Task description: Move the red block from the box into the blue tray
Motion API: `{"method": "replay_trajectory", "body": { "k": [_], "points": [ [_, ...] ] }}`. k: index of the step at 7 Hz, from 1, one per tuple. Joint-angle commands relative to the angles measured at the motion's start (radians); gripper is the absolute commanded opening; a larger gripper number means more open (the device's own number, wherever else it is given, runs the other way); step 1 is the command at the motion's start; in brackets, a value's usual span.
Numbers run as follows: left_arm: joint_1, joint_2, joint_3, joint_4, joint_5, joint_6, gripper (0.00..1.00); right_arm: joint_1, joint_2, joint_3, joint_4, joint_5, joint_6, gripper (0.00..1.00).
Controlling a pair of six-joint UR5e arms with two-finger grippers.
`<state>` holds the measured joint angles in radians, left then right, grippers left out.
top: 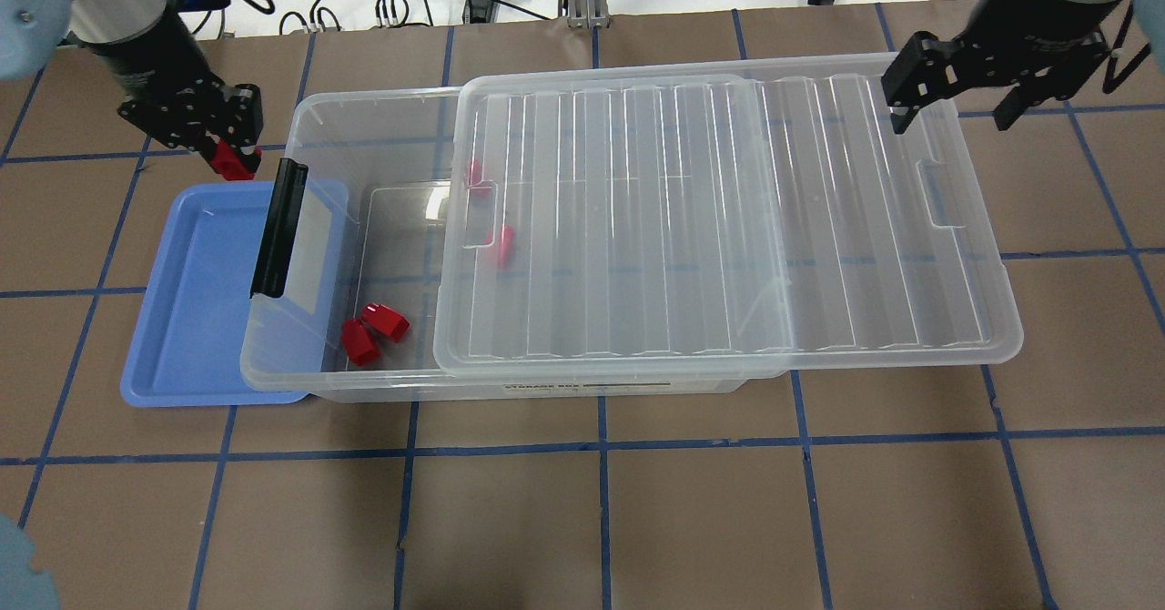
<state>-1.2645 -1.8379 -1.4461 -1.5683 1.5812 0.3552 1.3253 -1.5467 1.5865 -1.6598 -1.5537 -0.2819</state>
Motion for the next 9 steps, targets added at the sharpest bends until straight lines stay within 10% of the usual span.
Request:
{"method": "replay_trajectory", "body": {
  "k": [1, 6, 9],
  "points": [
    [0.118, -0.040, -0.074, 0.109, 0.003, 0.113, 0.05, -0.189, 0.013, 0.067, -0.040, -0.041, -0.244, 1.00],
    [0.188, -0.149, -0.347, 0.493, 0.005, 0.119, 0.06, -0.227, 0.013, 0.328, -0.362, -0.055, -0.339, 1.00],
    [0.188, -0.150, -0.347, 0.498, 0.008, 0.116, 0.59, -0.215, 0.013, 0.334, -0.362, 0.010, -0.237, 1.00]
  ]
}}
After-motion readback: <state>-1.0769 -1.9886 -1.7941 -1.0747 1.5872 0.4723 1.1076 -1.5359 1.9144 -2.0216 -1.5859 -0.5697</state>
